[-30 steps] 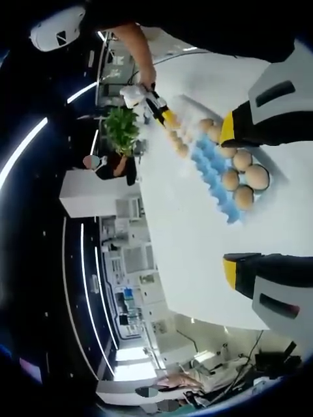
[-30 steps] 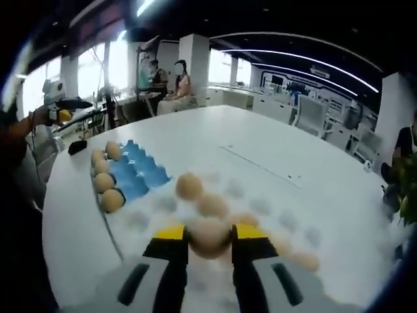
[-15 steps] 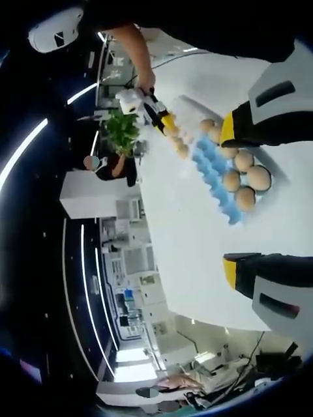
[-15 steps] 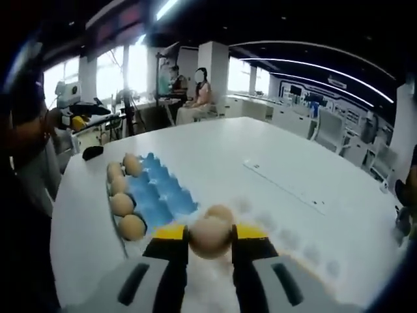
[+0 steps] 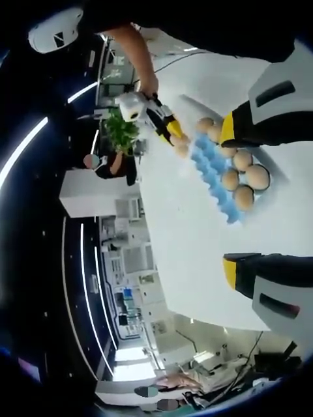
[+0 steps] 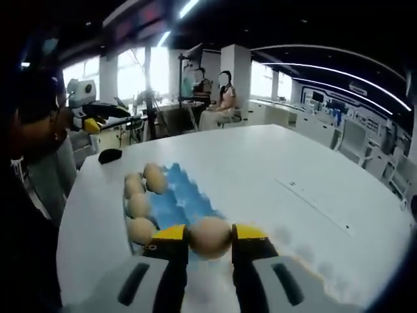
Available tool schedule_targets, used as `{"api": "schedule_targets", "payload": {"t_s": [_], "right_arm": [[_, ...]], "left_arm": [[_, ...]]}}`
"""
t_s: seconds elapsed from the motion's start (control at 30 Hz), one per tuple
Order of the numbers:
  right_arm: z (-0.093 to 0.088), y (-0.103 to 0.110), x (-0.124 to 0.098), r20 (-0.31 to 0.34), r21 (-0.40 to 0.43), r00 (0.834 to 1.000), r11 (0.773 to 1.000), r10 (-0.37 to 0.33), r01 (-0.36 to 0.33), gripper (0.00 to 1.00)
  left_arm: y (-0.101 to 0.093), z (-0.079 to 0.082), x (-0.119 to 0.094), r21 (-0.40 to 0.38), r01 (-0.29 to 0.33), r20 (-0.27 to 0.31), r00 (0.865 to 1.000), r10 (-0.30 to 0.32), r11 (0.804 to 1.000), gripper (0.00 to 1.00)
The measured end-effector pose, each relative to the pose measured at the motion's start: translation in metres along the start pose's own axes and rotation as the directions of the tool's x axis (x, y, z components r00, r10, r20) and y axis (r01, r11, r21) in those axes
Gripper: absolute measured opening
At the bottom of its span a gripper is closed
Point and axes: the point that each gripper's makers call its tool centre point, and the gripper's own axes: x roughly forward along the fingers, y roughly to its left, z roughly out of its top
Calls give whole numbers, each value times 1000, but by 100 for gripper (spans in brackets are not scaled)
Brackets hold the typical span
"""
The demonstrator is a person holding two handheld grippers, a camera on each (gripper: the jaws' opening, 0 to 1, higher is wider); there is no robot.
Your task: Place the egg into an empty slot of the egg tray after lifting it from the table, then release the egg inside the slot.
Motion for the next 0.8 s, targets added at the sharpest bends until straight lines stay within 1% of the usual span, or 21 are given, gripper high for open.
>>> {"api": "schedule_targets", "payload": {"t_s": [0.43,0.8], "right_arm": [[19,34,35,10,-48,994,993,109,-108,25],[27,55,60,8,-70,986,984,164,-163,25]], "left_arm": [[2,-1,-1,-1,0,-4,1000,0,1000,65],[2,-2,-3,-2,-3,-6,1000,3,1000,65]]}}
